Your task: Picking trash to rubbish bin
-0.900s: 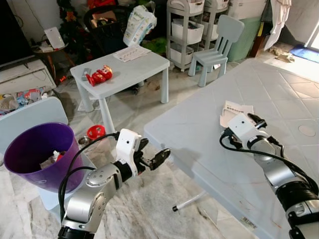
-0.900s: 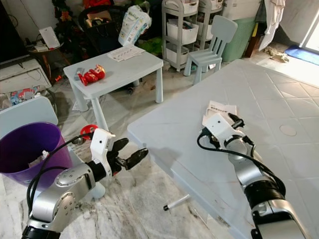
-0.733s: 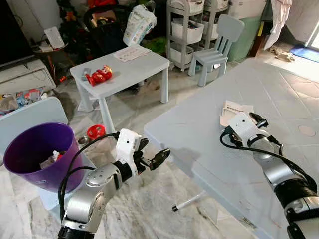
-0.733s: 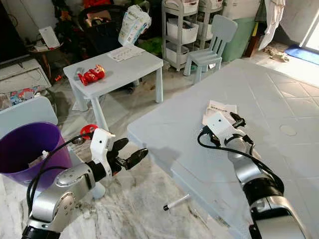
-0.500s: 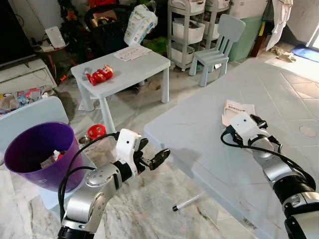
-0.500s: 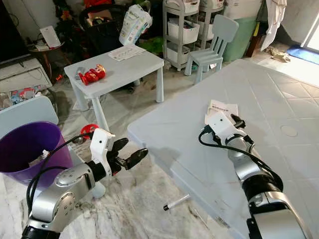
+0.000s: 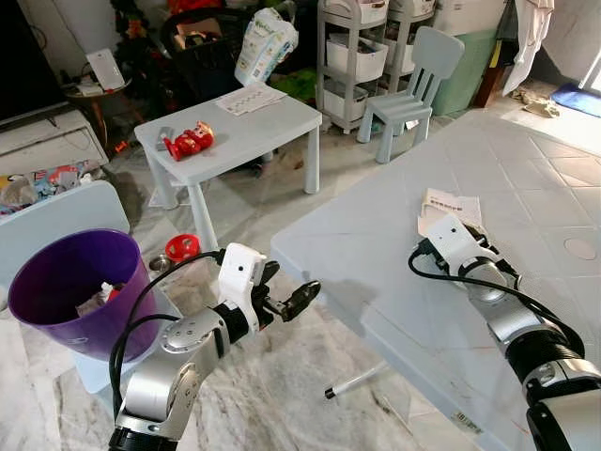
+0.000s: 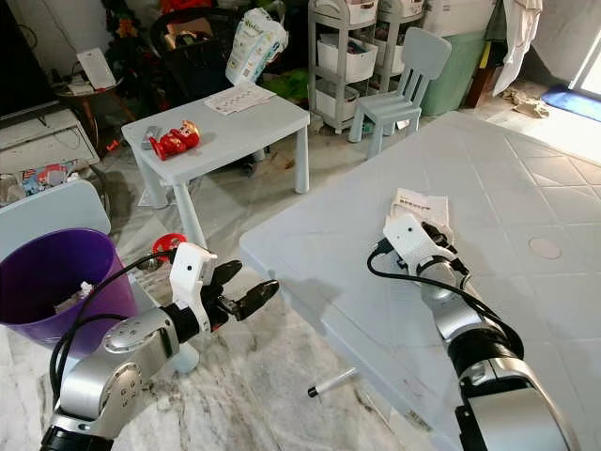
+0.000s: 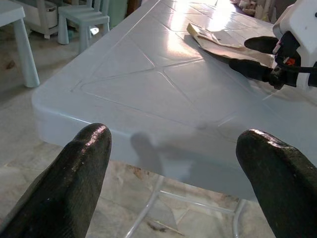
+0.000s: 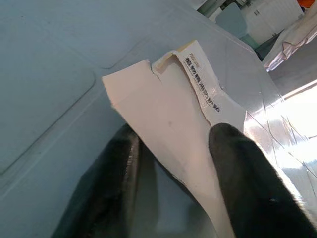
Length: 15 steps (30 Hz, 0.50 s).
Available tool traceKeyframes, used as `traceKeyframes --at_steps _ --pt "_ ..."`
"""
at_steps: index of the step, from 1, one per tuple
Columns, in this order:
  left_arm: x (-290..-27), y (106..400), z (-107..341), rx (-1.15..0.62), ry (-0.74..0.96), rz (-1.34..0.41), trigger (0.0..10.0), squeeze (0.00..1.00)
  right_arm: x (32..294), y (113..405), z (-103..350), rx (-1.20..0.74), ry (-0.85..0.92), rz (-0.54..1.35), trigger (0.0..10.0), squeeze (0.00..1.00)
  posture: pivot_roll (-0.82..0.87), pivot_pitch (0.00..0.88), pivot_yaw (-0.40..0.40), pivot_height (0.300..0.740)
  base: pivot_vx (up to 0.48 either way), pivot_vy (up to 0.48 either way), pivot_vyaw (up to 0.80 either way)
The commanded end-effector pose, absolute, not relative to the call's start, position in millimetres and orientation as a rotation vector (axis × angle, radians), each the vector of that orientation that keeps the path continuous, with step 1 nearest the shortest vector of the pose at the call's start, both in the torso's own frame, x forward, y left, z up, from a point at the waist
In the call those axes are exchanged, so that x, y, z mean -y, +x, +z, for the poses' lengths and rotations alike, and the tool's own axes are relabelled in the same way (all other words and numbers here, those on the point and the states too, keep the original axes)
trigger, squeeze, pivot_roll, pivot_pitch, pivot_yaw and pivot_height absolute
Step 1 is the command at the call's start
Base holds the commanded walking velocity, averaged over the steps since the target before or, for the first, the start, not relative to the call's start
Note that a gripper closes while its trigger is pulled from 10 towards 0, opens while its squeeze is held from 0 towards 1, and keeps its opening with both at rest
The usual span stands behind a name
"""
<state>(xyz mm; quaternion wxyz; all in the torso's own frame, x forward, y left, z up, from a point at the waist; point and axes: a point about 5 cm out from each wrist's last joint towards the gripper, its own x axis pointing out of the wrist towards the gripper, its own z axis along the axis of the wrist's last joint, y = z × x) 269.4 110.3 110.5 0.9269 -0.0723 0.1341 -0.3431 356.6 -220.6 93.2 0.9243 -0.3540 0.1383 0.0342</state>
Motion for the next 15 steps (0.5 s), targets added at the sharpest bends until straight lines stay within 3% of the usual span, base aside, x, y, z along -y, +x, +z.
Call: traceKeyframes --at_steps 1,15 --pt "-108.8 268.1 114.2 -0.263 -0.131 -0.713 10.0 0.00 220.1 358.5 94.9 -0.280 -0.717 0.066 0.0 0.00 0.04 0.012 0.010 0.740 0.000 0.000 0.00" --pt "-108.3 268.1 114.1 -0.261 -0.131 -0.712 10.0 0.00 216.2 357.9 92.5 -0.268 -0.709 0.081 0.0 0.00 0.04 0.012 0.008 0.740 0.000 0.000 0.00"
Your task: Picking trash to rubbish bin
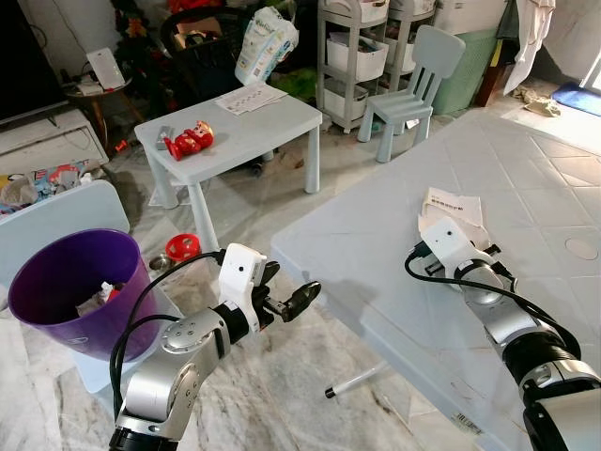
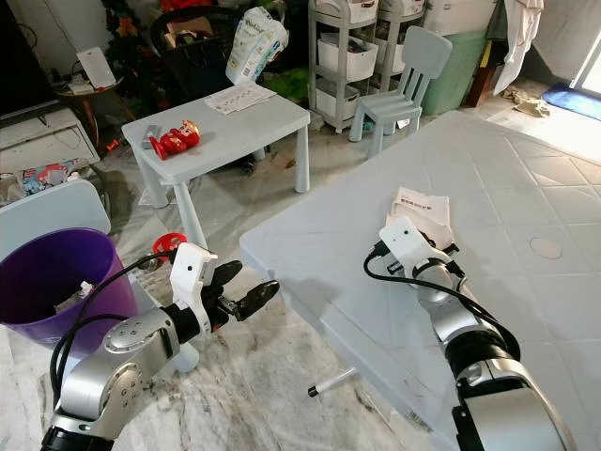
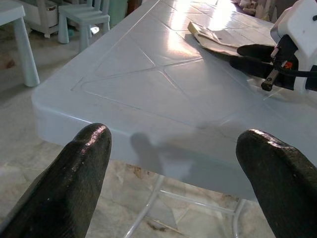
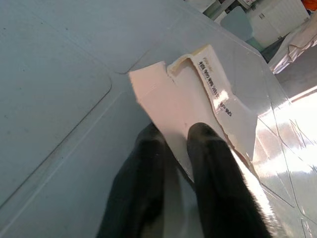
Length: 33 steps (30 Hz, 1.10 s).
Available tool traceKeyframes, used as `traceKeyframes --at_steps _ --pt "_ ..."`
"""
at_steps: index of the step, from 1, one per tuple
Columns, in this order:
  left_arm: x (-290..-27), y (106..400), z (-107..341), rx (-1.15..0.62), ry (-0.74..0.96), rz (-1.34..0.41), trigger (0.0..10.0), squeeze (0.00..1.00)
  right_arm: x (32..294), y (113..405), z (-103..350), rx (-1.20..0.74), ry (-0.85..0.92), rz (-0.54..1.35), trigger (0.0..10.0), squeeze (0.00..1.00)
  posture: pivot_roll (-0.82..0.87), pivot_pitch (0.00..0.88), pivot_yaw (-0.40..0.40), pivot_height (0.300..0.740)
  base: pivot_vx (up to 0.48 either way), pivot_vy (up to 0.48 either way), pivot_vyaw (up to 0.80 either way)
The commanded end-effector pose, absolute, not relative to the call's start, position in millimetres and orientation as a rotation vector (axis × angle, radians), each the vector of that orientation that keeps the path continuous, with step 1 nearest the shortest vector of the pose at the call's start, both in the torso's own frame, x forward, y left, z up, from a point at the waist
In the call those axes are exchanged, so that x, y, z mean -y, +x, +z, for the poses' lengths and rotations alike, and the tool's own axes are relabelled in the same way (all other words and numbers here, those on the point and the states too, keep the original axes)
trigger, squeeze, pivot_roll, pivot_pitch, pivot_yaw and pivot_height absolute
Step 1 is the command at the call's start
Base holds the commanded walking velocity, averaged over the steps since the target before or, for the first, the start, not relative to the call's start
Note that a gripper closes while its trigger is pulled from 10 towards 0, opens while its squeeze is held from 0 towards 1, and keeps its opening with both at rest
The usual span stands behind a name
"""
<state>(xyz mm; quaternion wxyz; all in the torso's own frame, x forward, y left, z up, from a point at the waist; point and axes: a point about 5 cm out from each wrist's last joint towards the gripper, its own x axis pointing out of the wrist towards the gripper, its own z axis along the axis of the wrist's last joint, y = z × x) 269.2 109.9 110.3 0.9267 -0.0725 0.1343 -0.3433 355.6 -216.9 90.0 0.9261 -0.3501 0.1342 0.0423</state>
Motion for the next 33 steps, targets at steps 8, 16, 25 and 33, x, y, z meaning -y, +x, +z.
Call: traceKeyframes --at_steps 8,16,25,33 --pt "-109 268 113 -0.263 -0.129 -0.709 10.0 0.00 215 357 91 -0.269 -0.696 0.084 0.0 0.00 0.04 0.012 0.009 0.740 0.000 0.000 0.00" --pt "-112 268 113 -0.263 -0.118 -0.700 10.0 0.00 211 357 92 -0.231 -0.649 0.080 0.0 0.00 0.04 0.000 0.010 0.740 0.000 0.000 0.00" --pt "-117 273 114 -0.239 -0.106 -0.635 10.0 0.00 205 360 108 -0.112 -0.464 0.069 0.0 0.00 0.04 0.000 0.011 0.740 0.000 0.000 0.00" --pt "-141 293 125 -0.118 -0.086 -0.348 10.0 0.00 187 355 135 0.068 -0.268 0.143 10.0 0.00 0.03 0.000 0.010 0.740 0.000 0.000 0.00"
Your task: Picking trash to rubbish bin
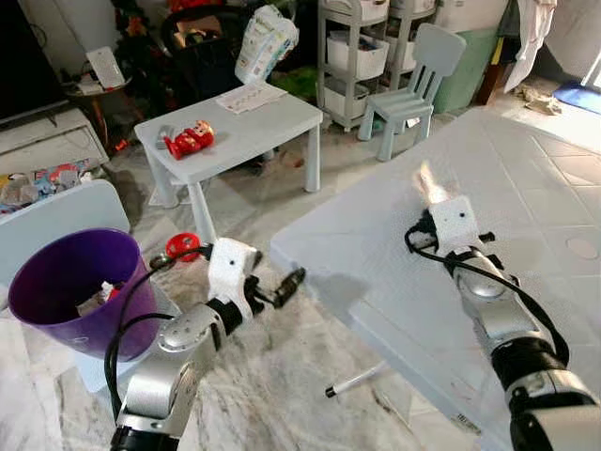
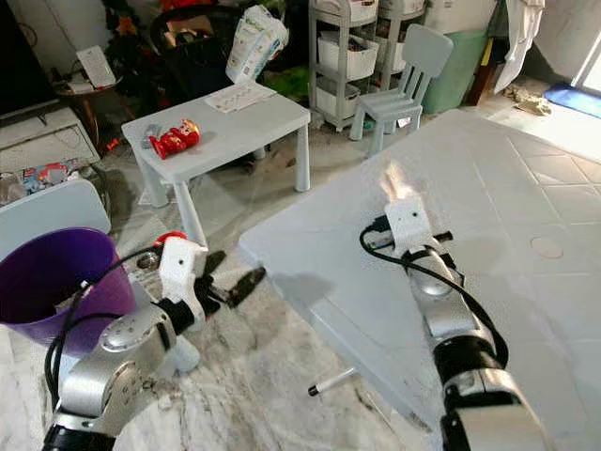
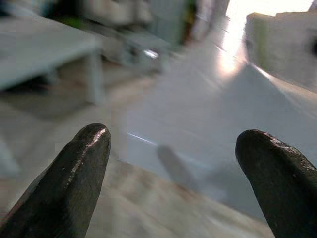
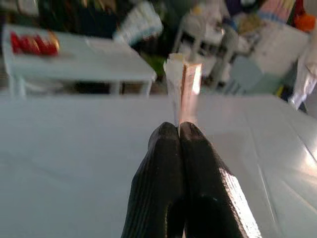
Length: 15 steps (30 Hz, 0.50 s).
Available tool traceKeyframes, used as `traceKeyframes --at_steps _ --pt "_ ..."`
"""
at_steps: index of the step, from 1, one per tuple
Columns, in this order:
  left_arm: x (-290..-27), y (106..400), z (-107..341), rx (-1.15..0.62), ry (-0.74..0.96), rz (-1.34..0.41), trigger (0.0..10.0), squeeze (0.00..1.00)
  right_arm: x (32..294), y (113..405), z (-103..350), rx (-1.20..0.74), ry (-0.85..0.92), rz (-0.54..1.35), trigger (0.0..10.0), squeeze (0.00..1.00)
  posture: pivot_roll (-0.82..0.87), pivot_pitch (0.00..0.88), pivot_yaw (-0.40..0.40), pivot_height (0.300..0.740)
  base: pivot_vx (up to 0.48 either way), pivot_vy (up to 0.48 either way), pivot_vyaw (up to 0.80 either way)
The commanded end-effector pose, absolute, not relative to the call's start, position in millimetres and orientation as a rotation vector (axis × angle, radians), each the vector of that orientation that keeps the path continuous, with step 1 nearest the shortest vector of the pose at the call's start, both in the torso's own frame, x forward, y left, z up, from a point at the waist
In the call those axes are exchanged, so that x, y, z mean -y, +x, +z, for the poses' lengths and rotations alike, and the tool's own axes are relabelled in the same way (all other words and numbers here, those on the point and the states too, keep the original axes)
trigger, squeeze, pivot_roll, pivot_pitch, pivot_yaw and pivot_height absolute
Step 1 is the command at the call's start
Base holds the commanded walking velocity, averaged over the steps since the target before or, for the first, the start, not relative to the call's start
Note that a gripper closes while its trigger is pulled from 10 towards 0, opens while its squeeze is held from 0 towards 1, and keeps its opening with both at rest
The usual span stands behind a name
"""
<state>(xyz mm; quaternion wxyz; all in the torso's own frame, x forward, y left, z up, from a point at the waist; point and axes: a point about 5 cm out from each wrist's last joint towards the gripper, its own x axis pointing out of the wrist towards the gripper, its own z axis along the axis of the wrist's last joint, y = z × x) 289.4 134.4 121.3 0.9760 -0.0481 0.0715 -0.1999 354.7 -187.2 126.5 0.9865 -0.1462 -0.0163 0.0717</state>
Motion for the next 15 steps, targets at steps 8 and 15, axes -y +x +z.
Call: traceKeyframes --at_steps 8,15 --pt "-169 298 136 -0.009 -0.058 -0.094 10.0 0.00 175 341 149 0.148 -0.203 0.213 10.0 0.00 0.03 0.000 0.010 0.740 0.000 0.000 0.52" --pt "-167 301 134 0.008 -0.049 -0.063 10.0 0.00 169 336 151 0.149 -0.176 0.239 10.0 0.00 0.02 0.000 0.007 0.740 0.000 0.000 0.80"
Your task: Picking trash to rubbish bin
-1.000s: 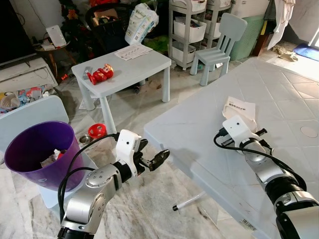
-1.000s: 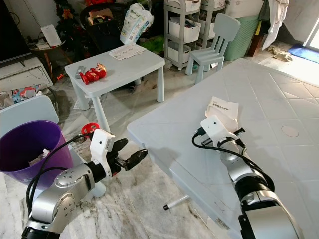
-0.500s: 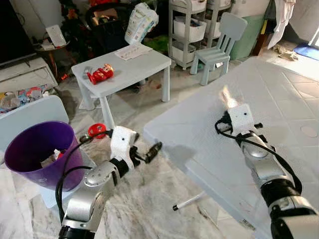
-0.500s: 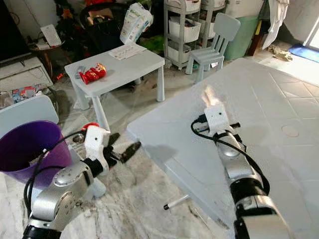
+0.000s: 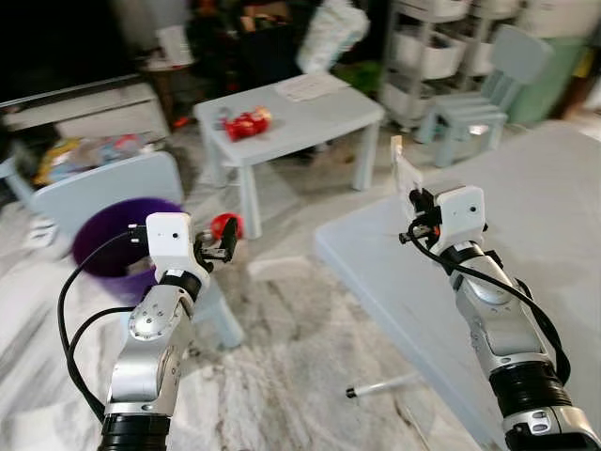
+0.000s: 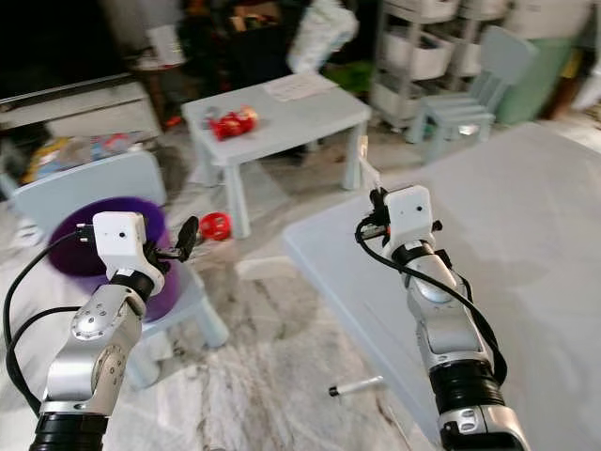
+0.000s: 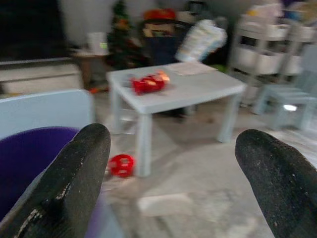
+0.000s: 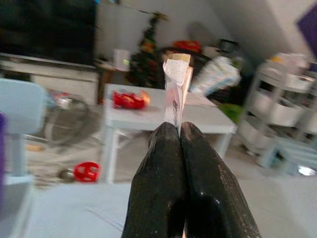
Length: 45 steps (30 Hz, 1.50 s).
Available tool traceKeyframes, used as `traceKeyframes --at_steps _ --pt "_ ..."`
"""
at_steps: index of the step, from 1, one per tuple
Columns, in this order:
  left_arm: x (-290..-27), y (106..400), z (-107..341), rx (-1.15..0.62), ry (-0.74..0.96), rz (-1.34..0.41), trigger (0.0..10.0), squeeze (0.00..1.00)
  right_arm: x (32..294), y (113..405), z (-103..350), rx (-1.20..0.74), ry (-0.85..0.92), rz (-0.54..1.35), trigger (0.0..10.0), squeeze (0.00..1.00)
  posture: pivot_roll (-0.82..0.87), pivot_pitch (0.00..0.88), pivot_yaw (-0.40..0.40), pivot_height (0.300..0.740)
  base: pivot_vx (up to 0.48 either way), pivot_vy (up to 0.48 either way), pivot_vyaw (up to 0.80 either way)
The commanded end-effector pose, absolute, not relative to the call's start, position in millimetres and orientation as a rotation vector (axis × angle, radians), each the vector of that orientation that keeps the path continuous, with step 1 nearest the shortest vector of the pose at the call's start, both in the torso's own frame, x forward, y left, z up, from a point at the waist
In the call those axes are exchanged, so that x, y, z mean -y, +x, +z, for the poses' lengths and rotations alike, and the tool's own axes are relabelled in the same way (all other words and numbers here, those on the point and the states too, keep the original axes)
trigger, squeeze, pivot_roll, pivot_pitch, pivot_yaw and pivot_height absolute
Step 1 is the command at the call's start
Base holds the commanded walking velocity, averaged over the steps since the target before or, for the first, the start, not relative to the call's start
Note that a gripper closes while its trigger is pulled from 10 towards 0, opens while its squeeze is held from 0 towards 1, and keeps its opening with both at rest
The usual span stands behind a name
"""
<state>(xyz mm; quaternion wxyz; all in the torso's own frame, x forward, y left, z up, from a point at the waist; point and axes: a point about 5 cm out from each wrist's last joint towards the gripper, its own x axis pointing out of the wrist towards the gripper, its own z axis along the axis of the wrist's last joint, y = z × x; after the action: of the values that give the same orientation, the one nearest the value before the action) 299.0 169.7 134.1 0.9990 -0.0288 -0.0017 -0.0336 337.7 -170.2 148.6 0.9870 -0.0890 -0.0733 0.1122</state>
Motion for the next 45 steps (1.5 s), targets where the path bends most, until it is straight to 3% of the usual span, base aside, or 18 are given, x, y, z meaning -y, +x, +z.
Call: traceKeyframes --at_steps 1,45 --pt "-167 302 134 0.011 -0.049 -0.059 10.0 0.00 168 336 152 0.151 -0.177 0.244 10.0 0.00 0.02 0.000 0.007 0.740 0.000 0.000 0.80" --pt "-170 312 135 0.002 -0.091 -0.076 10.0 0.00 126 327 166 0.209 -0.102 0.394 10.0 0.00 0.03 0.000 0.024 0.740 0.000 0.000 0.80"
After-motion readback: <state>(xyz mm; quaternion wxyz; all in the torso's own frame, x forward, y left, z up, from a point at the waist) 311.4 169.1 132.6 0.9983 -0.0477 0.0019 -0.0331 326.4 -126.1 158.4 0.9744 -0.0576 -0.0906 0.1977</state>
